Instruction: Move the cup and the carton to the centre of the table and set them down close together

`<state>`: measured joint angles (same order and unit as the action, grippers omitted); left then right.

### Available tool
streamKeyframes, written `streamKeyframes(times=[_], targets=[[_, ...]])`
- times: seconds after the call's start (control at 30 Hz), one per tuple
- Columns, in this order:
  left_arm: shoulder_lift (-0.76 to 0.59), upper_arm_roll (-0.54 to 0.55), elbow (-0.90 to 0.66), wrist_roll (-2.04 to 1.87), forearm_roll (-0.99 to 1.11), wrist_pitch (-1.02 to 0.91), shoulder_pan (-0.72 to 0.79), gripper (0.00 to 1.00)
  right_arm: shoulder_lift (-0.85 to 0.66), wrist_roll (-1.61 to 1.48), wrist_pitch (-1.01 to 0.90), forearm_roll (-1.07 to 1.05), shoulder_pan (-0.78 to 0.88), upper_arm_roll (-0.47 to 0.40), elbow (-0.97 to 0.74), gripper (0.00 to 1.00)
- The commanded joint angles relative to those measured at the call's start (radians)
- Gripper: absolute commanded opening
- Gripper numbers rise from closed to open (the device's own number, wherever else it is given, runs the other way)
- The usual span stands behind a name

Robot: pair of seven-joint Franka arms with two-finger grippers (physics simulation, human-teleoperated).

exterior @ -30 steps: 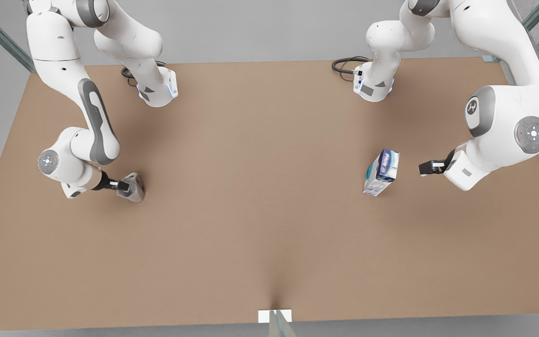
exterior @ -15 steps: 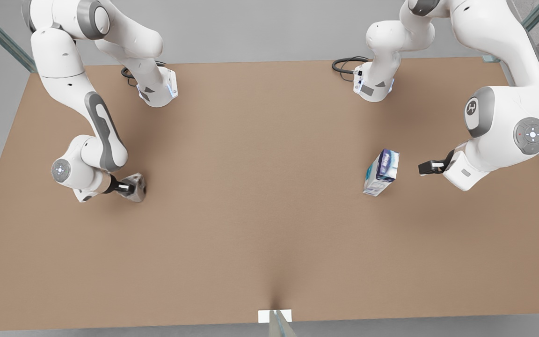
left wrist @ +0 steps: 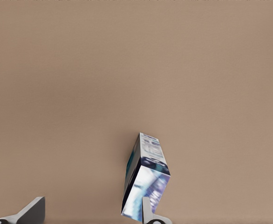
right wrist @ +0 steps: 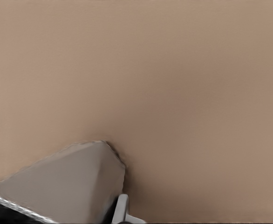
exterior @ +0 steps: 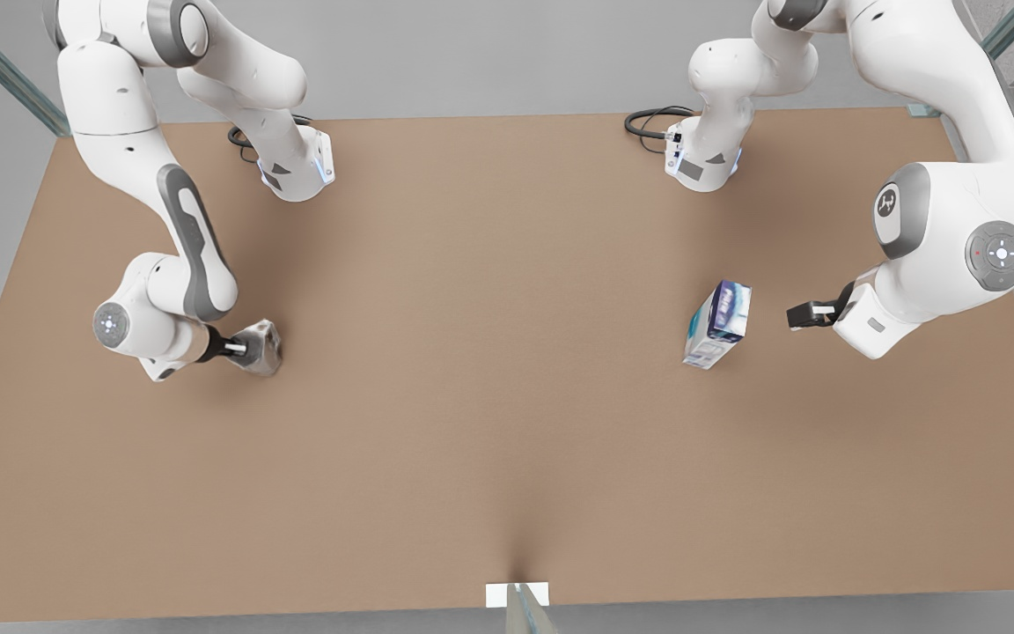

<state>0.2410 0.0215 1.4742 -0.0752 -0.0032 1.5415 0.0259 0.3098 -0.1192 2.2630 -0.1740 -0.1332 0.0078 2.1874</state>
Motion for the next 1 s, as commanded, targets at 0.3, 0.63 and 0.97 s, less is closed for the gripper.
streamKeyframes(times=[0.3,0.63,0.97], targets=[[-0.129,0.057,0.435,-0.034,0.008,0.374,0.059,1.0,-0.002,0.078,-0.14,0.007,0.375,0.018,-0.259,0.21],[-0.143,0.066,0.532,0.043,0.009,0.42,0.072,1.0,0.5,0.613,-0.164,0.093,0.828,-0.092,-0.937,0.21],[-0.069,0.069,0.551,0.041,0.006,0.425,0.071,1.0,0.663,0.613,-0.184,0.061,0.808,-0.078,-1.121,0.21]])
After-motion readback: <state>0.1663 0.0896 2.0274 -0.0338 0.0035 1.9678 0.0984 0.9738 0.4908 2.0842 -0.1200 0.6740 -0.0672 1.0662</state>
